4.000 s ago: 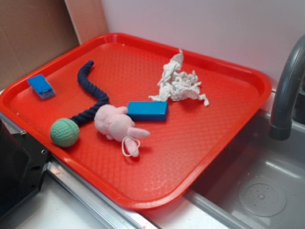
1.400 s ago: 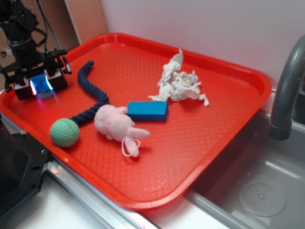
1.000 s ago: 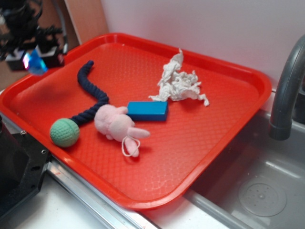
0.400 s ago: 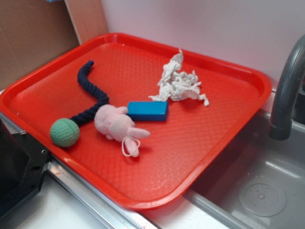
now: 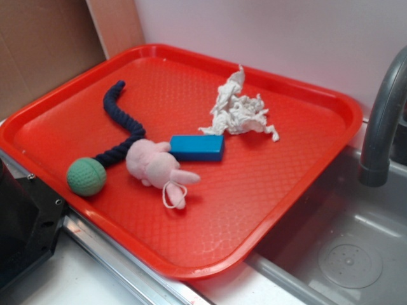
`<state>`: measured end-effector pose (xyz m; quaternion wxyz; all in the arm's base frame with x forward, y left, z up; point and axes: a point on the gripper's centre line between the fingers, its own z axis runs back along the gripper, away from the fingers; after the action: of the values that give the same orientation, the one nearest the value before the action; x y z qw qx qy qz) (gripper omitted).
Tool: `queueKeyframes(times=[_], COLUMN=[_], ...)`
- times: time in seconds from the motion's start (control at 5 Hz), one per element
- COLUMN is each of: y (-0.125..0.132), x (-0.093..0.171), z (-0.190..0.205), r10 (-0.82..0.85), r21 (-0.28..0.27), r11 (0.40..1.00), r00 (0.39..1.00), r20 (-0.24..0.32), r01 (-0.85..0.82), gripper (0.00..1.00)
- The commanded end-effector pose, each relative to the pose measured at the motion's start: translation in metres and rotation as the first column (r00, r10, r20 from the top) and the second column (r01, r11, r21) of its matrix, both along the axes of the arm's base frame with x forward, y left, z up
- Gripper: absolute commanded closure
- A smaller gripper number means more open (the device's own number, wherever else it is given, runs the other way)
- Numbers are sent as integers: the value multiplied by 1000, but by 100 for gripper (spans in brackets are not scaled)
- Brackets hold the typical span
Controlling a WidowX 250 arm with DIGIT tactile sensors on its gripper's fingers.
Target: Grab the blue sponge.
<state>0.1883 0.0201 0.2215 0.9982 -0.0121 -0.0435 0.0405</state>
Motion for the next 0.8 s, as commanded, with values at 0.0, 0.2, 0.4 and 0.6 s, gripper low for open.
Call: queueKeyframes(times=[0.0,0.2,0.4,0.6], y=[1,2,8,8], x=[-22,-15,-9,-5], z=[18,3,-16,-25], r10=[-7,7,12,13], r21=[15,29,40,44], r11=[1000,1000,999,999], r00=[998,1000,1000,999], r20=[64,27,-3,-32], r01=[6,-8,-12,-11], gripper=[100,100,100,100])
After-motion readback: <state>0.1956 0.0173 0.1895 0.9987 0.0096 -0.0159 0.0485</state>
